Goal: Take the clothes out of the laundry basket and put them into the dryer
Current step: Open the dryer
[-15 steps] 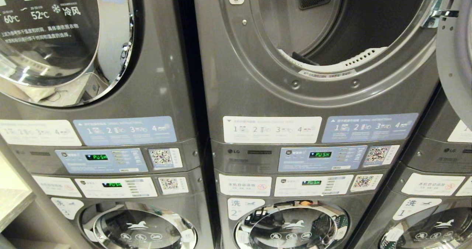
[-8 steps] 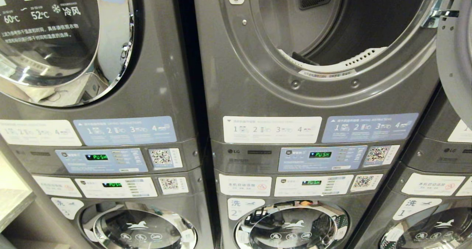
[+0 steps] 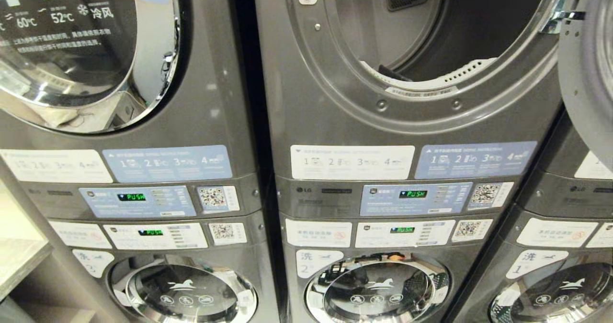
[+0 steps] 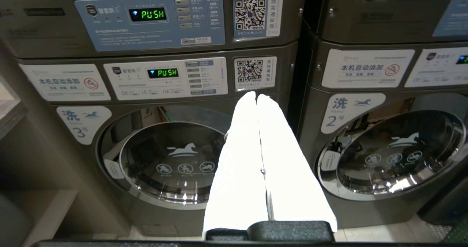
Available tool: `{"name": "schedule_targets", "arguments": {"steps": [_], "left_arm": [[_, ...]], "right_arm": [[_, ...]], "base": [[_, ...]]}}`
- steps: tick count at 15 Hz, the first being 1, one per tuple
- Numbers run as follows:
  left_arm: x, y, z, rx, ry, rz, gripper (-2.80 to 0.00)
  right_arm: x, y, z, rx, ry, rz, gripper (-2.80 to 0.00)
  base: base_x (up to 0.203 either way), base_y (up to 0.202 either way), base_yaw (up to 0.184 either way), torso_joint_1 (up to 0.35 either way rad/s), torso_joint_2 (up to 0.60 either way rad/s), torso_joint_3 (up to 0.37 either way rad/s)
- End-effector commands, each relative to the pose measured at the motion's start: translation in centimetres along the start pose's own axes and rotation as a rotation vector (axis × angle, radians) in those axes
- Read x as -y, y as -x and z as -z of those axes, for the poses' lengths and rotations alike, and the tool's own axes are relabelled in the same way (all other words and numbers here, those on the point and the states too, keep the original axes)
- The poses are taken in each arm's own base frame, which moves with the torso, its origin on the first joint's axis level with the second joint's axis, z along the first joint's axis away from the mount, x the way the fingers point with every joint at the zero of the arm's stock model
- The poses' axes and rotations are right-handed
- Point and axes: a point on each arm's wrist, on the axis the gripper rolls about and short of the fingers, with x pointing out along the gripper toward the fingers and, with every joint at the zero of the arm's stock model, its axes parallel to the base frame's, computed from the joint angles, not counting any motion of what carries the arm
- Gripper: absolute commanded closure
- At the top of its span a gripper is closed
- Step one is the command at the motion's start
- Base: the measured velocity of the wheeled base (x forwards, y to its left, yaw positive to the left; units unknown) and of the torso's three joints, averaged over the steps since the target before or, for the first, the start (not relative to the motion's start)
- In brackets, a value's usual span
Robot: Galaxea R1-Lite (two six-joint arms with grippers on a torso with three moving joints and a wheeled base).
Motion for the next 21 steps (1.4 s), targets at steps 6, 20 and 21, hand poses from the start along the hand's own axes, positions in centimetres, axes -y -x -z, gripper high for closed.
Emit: {"name": "schedule_targets", "arguments": {"steps": [6, 20, 21], "left_arm": [[0.00, -0.01, 0.03, -0.001, -0.004, 0.000, 0.00], [-0.01, 0.01, -0.01, 0.001, 0.002, -0.004, 0.00], [-0.01, 0.01, -0.01, 0.001, 0.002, -0.004, 0.00]], "right_arm": [[0.03, 0.34, 0.09, 0.038, -0.003, -0.003, 0.00], [0.01, 0.34, 0.14, 0.033, 0.005, -0.010, 0.00], [0.01, 0.34, 0.14, 0.033, 0.005, -0.010, 0.00]], "base": [[-0.174, 0.000, 0.002, -0.006, 0.00, 0.004], [0.000, -0.115, 0.002, 0.001, 0.00, 0.001], [0.000, -0.197, -0.001, 0.004, 0.01, 0.005]]}}
